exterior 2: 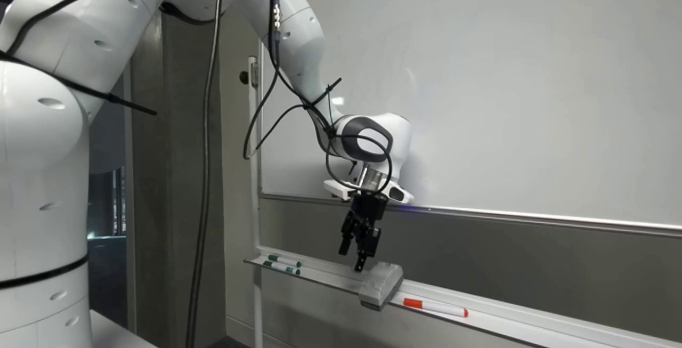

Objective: Move the marker to the right

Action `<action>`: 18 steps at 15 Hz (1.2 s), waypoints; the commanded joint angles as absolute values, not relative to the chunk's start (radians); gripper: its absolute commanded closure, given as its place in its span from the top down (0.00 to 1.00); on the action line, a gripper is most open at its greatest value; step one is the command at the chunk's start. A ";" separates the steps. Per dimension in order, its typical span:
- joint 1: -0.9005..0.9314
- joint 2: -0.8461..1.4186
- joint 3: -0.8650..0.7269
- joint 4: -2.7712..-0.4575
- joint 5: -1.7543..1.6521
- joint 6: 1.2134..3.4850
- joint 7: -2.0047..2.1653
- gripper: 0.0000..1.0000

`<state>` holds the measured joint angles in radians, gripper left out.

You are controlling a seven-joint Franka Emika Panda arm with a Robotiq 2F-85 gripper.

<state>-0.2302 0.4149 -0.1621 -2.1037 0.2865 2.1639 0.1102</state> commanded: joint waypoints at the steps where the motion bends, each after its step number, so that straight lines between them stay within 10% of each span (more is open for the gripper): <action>1: -0.187 0.395 -0.171 -2.120 0.139 2.119 0.080 1.00; 10: -0.076 0.267 -0.187 -2.268 -0.266 2.418 0.128 1.00; 18: -0.169 0.211 -0.092 -2.349 0.138 2.564 -0.048 1.00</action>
